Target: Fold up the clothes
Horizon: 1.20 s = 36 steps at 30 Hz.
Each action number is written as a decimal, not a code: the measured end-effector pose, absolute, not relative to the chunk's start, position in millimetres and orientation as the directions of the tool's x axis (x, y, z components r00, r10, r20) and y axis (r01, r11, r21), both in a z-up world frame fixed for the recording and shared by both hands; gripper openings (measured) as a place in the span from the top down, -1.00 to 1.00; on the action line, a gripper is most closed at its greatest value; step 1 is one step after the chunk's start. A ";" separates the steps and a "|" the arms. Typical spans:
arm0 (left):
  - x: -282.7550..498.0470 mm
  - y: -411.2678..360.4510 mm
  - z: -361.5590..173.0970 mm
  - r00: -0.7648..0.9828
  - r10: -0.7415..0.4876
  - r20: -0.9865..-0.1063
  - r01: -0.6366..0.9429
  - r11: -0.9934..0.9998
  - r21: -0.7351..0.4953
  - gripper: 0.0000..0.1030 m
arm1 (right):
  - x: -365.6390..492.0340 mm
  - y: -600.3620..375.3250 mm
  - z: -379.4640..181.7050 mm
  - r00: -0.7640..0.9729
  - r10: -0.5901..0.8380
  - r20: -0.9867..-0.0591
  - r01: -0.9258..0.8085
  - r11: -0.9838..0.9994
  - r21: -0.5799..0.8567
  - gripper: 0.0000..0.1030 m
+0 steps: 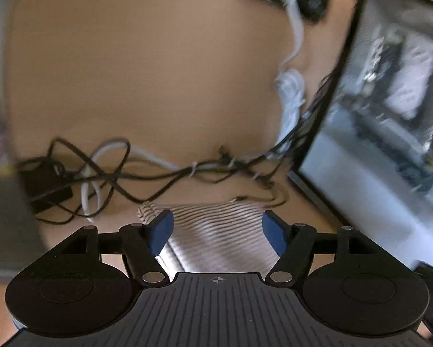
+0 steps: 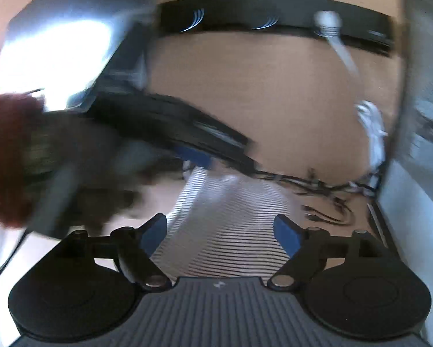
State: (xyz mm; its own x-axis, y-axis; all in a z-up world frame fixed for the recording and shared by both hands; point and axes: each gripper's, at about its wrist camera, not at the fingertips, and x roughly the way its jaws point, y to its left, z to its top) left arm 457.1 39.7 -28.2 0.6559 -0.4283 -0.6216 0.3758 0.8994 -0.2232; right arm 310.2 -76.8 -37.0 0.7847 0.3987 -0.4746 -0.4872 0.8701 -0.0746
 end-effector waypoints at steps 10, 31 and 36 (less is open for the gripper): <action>480.0 43.8 -62.7 0.616 -0.462 -0.638 0.375 0.884 -0.279 -0.41 | 334.9 -56.4 -71.3 0.722 0.375 -0.581 -0.487 0.872 -0.043 -0.64; 196.3 57.0 4.0 0.828 -0.214 -0.518 0.144 0.974 -0.172 -1.00 | 200.9 -161.6 -22.7 0.816 0.359 -0.453 -0.328 0.933 0.148 -1.00; 137.3 45.6 -22.6 0.822 -0.167 -0.545 0.106 0.984 -0.141 -1.00 | 171.1 -167.6 -39.8 0.808 0.332 -0.487 -0.260 0.942 0.210 -1.00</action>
State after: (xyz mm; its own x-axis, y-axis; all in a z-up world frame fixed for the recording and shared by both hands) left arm 137.3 45.6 -22.6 0.8217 -0.1666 -0.5450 0.1059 0.9843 -0.1413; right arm 171.1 -167.6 -39.8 0.8077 0.3317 -0.4873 -0.2605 0.9424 0.2097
